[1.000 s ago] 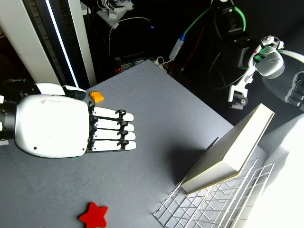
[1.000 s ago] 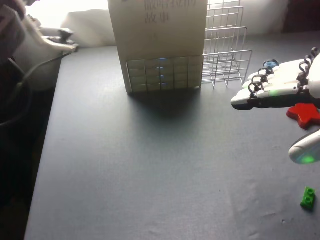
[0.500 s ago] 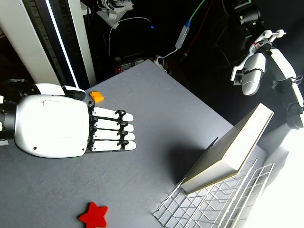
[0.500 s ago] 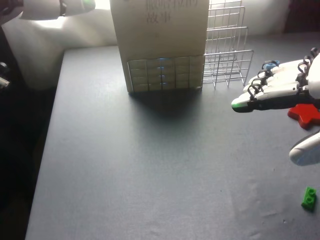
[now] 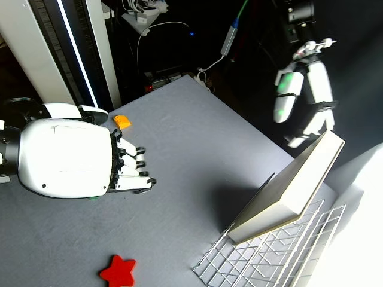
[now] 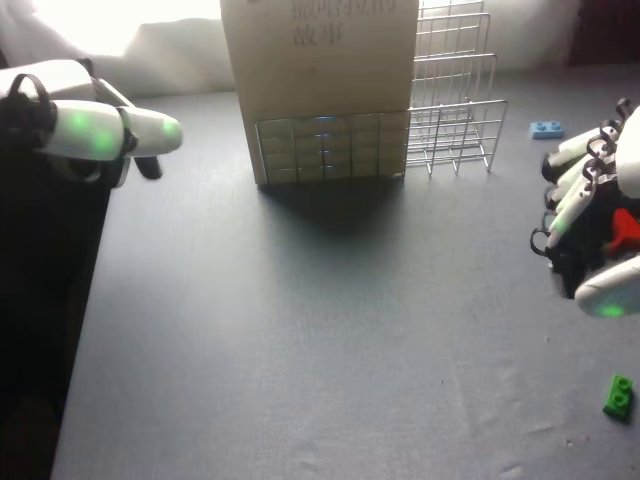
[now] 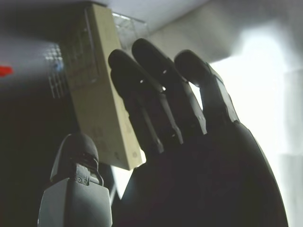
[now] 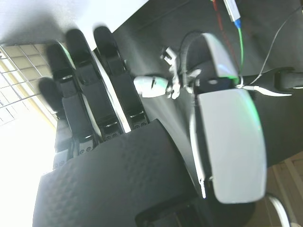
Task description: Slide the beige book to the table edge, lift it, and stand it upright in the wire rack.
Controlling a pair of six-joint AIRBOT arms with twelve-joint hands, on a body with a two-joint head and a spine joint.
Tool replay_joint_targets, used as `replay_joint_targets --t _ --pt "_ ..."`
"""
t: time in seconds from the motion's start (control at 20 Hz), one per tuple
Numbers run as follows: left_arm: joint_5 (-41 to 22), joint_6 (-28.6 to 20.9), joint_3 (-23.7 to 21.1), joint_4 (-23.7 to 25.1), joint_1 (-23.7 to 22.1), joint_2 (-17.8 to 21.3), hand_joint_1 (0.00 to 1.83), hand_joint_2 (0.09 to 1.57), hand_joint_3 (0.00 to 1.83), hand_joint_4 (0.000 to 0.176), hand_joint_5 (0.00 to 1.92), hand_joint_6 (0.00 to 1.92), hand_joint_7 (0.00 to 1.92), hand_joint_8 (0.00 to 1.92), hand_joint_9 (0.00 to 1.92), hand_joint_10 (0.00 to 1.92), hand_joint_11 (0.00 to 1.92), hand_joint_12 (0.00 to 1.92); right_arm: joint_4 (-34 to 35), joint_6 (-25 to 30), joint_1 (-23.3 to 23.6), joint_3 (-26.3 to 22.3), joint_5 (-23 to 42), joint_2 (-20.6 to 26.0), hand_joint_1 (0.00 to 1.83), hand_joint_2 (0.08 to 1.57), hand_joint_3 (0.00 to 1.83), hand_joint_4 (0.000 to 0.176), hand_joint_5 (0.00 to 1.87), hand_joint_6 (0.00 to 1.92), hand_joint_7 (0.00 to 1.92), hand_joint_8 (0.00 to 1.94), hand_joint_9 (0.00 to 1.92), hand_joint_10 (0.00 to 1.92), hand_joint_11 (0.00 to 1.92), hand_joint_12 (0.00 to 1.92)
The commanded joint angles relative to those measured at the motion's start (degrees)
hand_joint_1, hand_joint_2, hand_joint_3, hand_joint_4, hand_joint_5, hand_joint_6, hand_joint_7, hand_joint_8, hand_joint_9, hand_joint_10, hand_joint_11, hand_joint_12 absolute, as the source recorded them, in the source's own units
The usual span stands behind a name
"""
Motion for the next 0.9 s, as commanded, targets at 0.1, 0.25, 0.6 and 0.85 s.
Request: replay_joint_targets --t 0.1,0.25,0.6,0.85 --pt "-9.2 4.3 -5.2 -0.7 1.0 2.2 0.23 1.51 0.02 0.0 1.06 1.88 1.29 1.91 1.38 1.92 1.35 1.92 3.6 0.4 0.1 -0.2 0.9 0.4 0.18 1.5 0.02 0.0 0.96 1.75 1.13 1.75 1.12 1.92 1.05 1.92" --pt "-11.7 9.9 -10.4 -0.7 1.6 3.6 0.44 1.52 0.0 0.0 1.08 1.92 1.31 1.92 1.41 1.92 1.37 1.92 3.6 0.3 0.1 -0.2 0.9 0.4 0.45 1.52 0.0 0.0 0.99 1.92 1.19 1.9 1.18 1.92 1.14 1.92" --pt "-17.6 16.1 -18.0 -2.3 1.2 7.4 0.5 1.49 0.0 0.0 1.05 1.92 1.25 1.92 1.33 1.92 1.33 1.92 3.6 0.3 0.0 -0.3 1.1 0.5 0.41 1.54 0.01 0.0 0.95 1.92 1.13 1.94 1.13 1.92 1.06 1.92" --pt "-20.0 17.8 -18.7 -2.2 0.4 7.0 0.48 1.48 0.0 0.0 1.03 1.92 1.19 1.91 1.28 1.92 1.29 1.92 3.6 0.3 0.0 -0.4 1.5 0.5 0.44 1.53 0.0 0.0 0.98 1.84 1.15 1.87 1.13 1.92 1.02 1.92"
